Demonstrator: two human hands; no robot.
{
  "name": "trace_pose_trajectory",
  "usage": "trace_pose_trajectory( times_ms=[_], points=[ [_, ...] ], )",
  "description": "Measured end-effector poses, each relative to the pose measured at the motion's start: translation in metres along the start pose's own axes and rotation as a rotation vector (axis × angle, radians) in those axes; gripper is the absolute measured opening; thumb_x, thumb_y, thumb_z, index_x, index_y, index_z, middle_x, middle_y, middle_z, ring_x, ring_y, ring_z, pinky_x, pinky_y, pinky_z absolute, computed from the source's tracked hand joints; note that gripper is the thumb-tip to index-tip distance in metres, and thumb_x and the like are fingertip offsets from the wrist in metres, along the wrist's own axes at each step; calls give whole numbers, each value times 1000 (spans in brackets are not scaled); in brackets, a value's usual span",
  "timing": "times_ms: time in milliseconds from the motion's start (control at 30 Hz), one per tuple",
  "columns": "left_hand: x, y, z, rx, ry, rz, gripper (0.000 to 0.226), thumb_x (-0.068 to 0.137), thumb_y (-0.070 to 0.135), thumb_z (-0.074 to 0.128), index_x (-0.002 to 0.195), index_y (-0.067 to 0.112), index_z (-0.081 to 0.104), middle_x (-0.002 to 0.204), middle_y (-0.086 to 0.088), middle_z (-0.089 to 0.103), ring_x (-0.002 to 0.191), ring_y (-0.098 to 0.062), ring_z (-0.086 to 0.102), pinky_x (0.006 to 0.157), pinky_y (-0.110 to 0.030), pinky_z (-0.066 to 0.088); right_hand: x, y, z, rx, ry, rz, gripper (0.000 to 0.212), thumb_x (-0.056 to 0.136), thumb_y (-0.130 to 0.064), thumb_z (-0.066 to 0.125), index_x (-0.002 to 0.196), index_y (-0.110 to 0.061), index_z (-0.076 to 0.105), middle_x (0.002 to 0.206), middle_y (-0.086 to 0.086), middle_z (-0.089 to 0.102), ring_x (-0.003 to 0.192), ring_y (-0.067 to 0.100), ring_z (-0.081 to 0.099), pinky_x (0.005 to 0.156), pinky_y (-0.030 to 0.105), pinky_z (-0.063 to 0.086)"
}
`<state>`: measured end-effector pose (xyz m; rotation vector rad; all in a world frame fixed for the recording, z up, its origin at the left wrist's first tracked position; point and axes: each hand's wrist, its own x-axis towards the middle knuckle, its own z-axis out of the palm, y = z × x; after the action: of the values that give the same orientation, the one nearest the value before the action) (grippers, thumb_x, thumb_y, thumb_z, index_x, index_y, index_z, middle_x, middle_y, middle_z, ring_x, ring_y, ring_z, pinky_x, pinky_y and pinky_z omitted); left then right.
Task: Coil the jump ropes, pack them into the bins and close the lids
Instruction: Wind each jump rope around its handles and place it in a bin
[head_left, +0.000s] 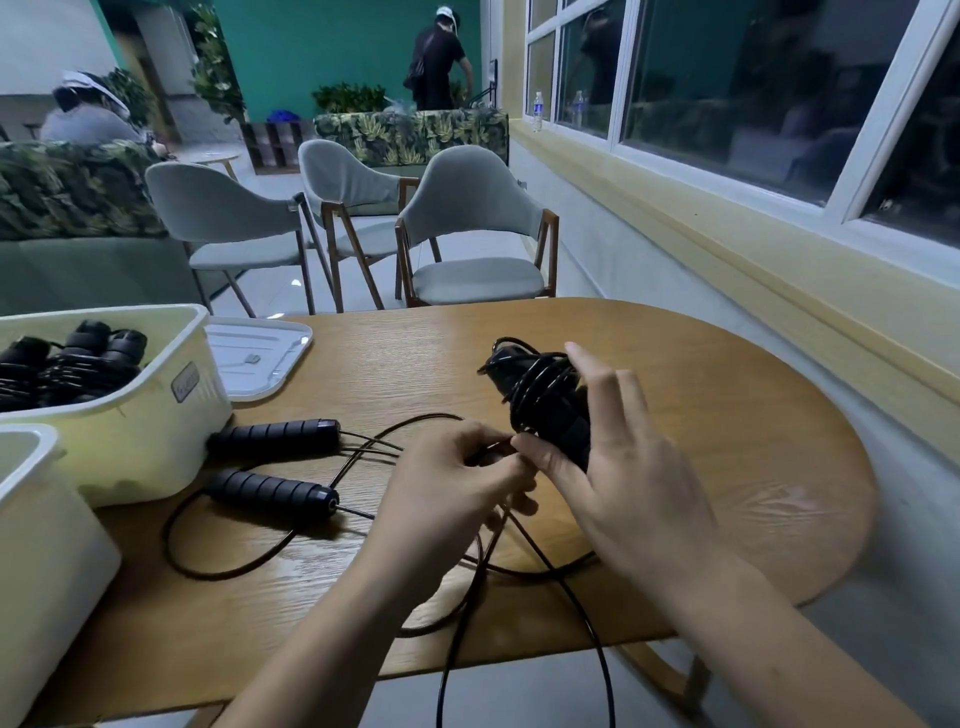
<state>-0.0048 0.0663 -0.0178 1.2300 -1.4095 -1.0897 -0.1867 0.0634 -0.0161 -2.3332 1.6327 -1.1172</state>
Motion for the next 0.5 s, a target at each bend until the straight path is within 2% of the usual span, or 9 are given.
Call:
trace_pose_trajectory(
  times_ms=[67,133,233,367,500],
  points=[
    [-1,2,-4,-58,12,-49,6,95,12,77,97,7,77,83,-9,80,76,-20,80,58,-24,52,-1,-2,5,-51,-5,-13,76,103,-74,38,167,-39,16,138,-4,43,85,31,70,58,39,50],
    [-2,3,-7,-120,15,-87,13,94,13,79,102,2,77,88,-14,81,82,-23,81,60,-22,54,-2,-4,9,-41,-8,-22,68,107,-68,32,167,-43,15,141,-5,40,88,30,69,59,36,44],
    [-2,3,-12,-172,21,-113,16,94,9,78,106,-1,77,94,-19,80,88,-27,81,61,-20,54,-4,-7,12,35,-8,-21,59,109,-61,31,165,-49,16,142,-9,40,98,28,68,64,41,53],
    [-2,0,-17,-178,35,-104,15,93,12,79,107,5,80,97,-16,81,92,-25,81,66,-21,56,-6,-9,16,128,19,-39,55,109,-58,41,161,-46,28,139,-16,43,103,19,66,68,42,58],
    [-1,-3,-22,-235,41,-107,17,93,7,77,108,11,81,100,-8,82,89,-14,78,72,-21,55,-9,-13,19,210,67,-70,60,104,-57,58,159,-44,37,137,-14,46,105,14,63,73,45,61]
  ],
)
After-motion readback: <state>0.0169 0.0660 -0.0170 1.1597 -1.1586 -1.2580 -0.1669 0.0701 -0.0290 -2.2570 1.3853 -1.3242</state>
